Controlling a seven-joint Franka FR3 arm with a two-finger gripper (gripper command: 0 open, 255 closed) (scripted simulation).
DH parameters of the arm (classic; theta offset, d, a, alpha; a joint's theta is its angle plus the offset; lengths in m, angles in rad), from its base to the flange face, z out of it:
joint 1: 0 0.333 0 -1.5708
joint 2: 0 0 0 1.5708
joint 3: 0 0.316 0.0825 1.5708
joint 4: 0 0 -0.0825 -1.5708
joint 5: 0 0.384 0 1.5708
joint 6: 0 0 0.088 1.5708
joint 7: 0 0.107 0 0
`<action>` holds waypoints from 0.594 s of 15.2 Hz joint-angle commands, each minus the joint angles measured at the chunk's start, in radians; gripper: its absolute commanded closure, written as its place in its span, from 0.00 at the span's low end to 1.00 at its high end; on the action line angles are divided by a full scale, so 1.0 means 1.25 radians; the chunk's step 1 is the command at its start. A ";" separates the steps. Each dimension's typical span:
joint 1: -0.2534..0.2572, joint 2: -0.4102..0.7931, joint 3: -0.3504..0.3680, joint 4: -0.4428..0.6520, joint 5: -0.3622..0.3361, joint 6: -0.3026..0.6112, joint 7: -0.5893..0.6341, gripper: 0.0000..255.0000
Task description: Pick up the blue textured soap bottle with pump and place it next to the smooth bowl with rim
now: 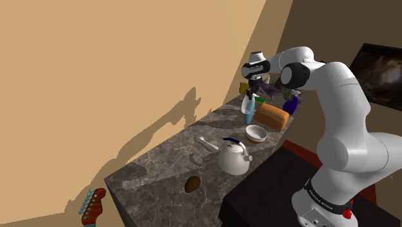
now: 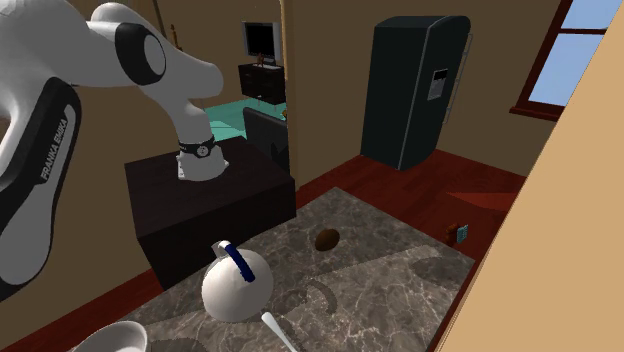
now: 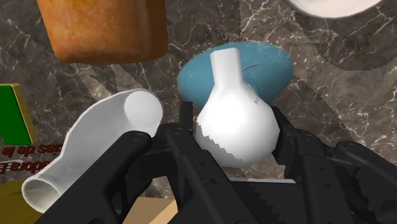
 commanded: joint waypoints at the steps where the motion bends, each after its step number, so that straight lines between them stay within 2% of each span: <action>1: 0.001 0.012 -0.001 0.002 -0.001 0.010 0.003 1.00; 9: 0.001 0.020 -0.001 0.003 -0.001 0.017 0.004 1.00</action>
